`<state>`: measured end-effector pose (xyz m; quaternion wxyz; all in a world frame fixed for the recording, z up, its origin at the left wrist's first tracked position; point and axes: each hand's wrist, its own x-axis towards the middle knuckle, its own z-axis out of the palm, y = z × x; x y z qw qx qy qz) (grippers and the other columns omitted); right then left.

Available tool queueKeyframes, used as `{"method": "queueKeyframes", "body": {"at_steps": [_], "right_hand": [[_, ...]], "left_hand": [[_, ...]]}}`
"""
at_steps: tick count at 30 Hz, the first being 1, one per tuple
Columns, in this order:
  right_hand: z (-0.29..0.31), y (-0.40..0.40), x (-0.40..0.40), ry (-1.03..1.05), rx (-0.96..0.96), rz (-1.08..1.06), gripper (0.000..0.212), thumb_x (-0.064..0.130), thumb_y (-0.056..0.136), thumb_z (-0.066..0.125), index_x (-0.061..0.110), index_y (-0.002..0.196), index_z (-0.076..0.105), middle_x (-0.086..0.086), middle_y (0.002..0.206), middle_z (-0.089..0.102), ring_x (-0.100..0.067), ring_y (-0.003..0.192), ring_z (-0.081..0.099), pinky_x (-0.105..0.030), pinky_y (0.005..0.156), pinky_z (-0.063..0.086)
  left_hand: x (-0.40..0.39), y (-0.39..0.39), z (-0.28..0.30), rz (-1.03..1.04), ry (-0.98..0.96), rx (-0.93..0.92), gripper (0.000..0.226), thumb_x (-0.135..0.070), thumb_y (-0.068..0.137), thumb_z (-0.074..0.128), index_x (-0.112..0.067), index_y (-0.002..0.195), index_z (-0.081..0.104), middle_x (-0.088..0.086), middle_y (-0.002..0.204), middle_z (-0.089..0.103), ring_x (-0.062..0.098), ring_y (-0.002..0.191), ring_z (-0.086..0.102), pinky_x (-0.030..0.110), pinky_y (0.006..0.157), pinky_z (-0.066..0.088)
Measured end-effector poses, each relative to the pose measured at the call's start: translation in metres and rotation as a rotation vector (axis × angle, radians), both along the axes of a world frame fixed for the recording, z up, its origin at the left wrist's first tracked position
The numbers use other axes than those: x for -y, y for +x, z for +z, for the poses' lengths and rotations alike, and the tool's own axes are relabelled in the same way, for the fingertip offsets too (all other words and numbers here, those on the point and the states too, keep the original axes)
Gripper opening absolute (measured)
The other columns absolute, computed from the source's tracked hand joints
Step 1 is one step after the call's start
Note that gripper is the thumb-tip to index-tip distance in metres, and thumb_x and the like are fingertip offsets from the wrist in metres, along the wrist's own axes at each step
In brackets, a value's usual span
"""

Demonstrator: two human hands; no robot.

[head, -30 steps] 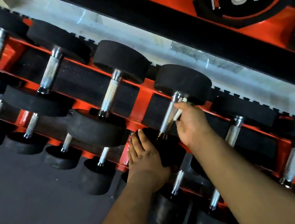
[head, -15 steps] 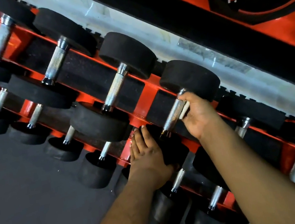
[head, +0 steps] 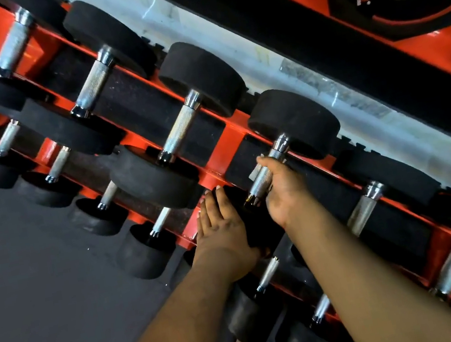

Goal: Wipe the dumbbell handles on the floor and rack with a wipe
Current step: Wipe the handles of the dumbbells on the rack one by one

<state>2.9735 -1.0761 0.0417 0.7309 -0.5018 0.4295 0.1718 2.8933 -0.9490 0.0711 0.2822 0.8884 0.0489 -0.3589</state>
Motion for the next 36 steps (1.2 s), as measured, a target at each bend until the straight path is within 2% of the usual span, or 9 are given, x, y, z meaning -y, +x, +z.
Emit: {"method": "queueKeyframes", "body": {"at_steps": [2, 4, 8, 13, 19, 24, 29, 33, 36], "right_hand": [[-0.005, -0.013, 0.012, 0.037, 0.015, 0.000, 0.027, 0.025, 0.091, 0.068, 0.011, 0.113, 0.065, -0.011, 0.104, 0.071, -0.021, 0.099, 0.066, -0.035, 0.089, 0.052], [-0.007, -0.020, 0.017, 0.023, 0.019, 0.056, 0.036, 0.023, 0.093, 0.066, 0.007, 0.125, 0.063, -0.013, 0.109, 0.069, -0.023, 0.100, 0.066, -0.033, 0.084, 0.055], [0.001, -0.018, 0.011, 0.043, -0.134, 0.281, 0.010, 0.024, 0.090, 0.072, 0.017, 0.097, 0.071, -0.008, 0.088, 0.073, -0.020, 0.073, 0.072, -0.031, 0.063, 0.057], [0.003, 0.011, 0.043, 0.196, 0.093, 0.028, 0.027, 0.028, 0.101, 0.055, 0.011, 0.118, 0.066, -0.010, 0.104, 0.073, -0.020, 0.100, 0.069, -0.032, 0.093, 0.053], [-0.010, -0.015, 0.020, 0.084, 0.023, 0.285, 0.023, 0.023, 0.092, 0.069, 0.009, 0.110, 0.070, -0.009, 0.094, 0.074, -0.019, 0.084, 0.072, -0.032, 0.073, 0.058], [-0.004, 0.021, 0.030, 0.198, 0.172, -0.024, 0.016, 0.027, 0.091, 0.067, 0.014, 0.100, 0.067, -0.004, 0.091, 0.066, -0.017, 0.087, 0.065, -0.032, 0.093, 0.052], [-0.009, -0.032, 0.019, -0.101, -0.019, 0.362, 0.029, 0.031, 0.091, 0.072, 0.012, 0.113, 0.070, -0.013, 0.103, 0.076, -0.028, 0.094, 0.072, -0.037, 0.079, 0.060], [-0.004, -0.037, 0.024, -0.138, -0.008, -0.004, 0.008, 0.003, 0.097, 0.061, 0.008, 0.102, 0.066, -0.010, 0.087, 0.071, -0.017, 0.076, 0.067, -0.024, 0.063, 0.055], [0.000, -0.018, 0.025, -0.024, 0.093, -0.260, 0.027, -0.001, 0.098, 0.056, 0.004, 0.124, 0.062, -0.018, 0.117, 0.069, -0.025, 0.107, 0.068, -0.034, 0.092, 0.056]], "left_hand": [[0.000, -0.001, -0.001, 0.001, 0.003, 0.005, 0.145, -0.054, 0.074, 0.082, -0.009, 0.153, -0.031, 0.016, 0.163, -0.032, 0.030, 0.152, -0.025, 0.042, 0.126, -0.009], [-0.001, -0.001, -0.002, 0.009, 0.004, 0.013, 0.146, -0.055, 0.072, 0.083, -0.010, 0.154, -0.030, 0.015, 0.163, -0.031, 0.030, 0.153, -0.024, 0.043, 0.126, -0.007], [0.000, -0.001, -0.003, 0.015, 0.005, 0.011, 0.149, -0.056, 0.071, 0.084, -0.012, 0.153, -0.032, 0.014, 0.163, -0.031, 0.031, 0.153, -0.023, 0.043, 0.126, -0.006], [-0.001, -0.003, -0.004, 0.014, -0.002, 0.036, 0.147, -0.056, 0.072, 0.084, -0.011, 0.154, -0.030, 0.015, 0.164, -0.029, 0.031, 0.154, -0.021, 0.040, 0.124, -0.007], [-0.002, -0.003, -0.004, 0.023, -0.005, 0.054, 0.149, -0.056, 0.071, 0.085, -0.011, 0.154, -0.030, 0.015, 0.164, -0.028, 0.031, 0.154, -0.020, 0.039, 0.123, -0.008], [-0.001, -0.003, -0.005, 0.018, -0.001, 0.056, 0.147, -0.056, 0.071, 0.084, -0.011, 0.155, -0.029, 0.013, 0.165, -0.027, 0.030, 0.154, -0.020, 0.039, 0.123, -0.007], [-0.001, -0.003, -0.004, 0.027, -0.010, 0.063, 0.147, -0.055, 0.071, 0.084, -0.011, 0.154, -0.029, 0.014, 0.165, -0.026, 0.030, 0.154, -0.019, 0.041, 0.126, -0.005], [-0.001, -0.004, -0.006, 0.017, -0.003, 0.057, 0.148, -0.057, 0.071, 0.084, -0.011, 0.154, -0.031, 0.014, 0.164, -0.028, 0.030, 0.154, -0.021, 0.040, 0.124, -0.007], [-0.001, -0.003, -0.006, 0.012, -0.006, 0.049, 0.148, -0.057, 0.072, 0.083, -0.011, 0.153, -0.031, 0.014, 0.164, -0.029, 0.030, 0.154, -0.022, 0.039, 0.123, -0.008]]}}
